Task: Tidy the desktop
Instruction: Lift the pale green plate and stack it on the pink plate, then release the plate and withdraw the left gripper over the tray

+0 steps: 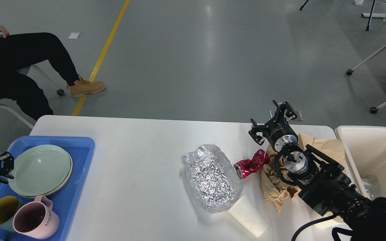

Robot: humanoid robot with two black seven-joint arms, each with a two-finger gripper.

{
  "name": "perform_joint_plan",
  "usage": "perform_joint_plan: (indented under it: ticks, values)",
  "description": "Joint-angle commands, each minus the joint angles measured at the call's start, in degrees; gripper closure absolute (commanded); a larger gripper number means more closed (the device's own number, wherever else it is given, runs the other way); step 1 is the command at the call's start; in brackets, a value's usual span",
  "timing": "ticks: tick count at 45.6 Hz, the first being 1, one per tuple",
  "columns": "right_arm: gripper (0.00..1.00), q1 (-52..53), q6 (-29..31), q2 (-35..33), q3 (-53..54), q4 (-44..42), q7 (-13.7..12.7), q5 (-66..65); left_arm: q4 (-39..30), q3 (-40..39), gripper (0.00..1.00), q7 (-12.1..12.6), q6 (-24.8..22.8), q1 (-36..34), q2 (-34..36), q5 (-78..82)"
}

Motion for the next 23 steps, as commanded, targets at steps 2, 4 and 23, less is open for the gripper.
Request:
perform_joint_plan:
  ticks: [2, 4, 23]
  values:
    - [0.00, 0.00, 0.00, 0.00, 0.00, 0.00, 0.00, 0.00, 0.00, 0.04, 0.69, -0.12, 1.27, 0.00, -0.32, -0.02]
    - [0.00, 0.00, 0.00, 0.00, 0.00, 0.00, 0.00, 0.00, 0.00, -0.05, 0.63, -0.29, 1.71, 0.00, -0.32, -0.02]
    - [0.00, 0.00, 0.00, 0.00, 0.00, 0.00, 0.00, 0.00, 6.23, -2.51, 0.03, -0.91, 11.90, -2.19, 0.29, -0.54]
